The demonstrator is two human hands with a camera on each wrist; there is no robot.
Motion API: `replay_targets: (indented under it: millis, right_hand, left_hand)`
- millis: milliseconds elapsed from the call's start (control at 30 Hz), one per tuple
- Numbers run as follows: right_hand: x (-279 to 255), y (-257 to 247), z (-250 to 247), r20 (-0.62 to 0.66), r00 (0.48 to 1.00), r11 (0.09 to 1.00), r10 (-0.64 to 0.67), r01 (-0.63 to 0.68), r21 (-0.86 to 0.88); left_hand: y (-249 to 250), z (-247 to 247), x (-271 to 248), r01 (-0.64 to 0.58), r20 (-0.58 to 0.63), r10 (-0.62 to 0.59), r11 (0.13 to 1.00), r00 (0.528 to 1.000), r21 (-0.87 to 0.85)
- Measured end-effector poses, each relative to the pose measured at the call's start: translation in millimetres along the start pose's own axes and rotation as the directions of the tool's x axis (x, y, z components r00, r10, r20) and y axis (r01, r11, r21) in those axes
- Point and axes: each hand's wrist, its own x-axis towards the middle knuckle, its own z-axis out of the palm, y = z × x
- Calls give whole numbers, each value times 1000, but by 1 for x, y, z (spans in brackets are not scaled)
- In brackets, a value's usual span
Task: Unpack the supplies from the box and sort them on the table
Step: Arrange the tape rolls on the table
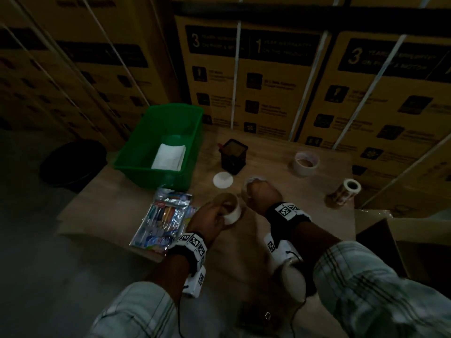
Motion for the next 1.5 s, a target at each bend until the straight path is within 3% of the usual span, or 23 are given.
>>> replay_targets:
  millis: [200,400,667,800,1167,1300,1500]
  right_hand:
    - [-32,-36,46,30,997,997,-70,71,-31]
    - [-75,-55,61,26,999,999,-26,27,-23]
    - [-84,-70,68,102,995,999,-18,23,-46]
    - [-83,-65,59,96,995,999,-1,6,-51]
    - [-50,-1,-2,-74,990,984,123,-131,-122]
    - [-27,42,-32,-147,973,977,179,-194,-90]
    - [15,113,-53,-159,930,943,331,-331,24]
  left_hand:
    - [-21,3,-64,-7,79,4,999,997,37]
    - [-35,10,-99,-26,163,16,998,987,58]
    - [-37,10,-103,-58,127,47,995,991,85]
    - [-32,1,-99,-69,89,50,974,995,217]
    - [25,-4,-4,-114,40,109,985,993,133]
    - [66,-4,50,-123,135,111,989,985,84]
    - [104,14,122,-148,222,127,986,967,78]
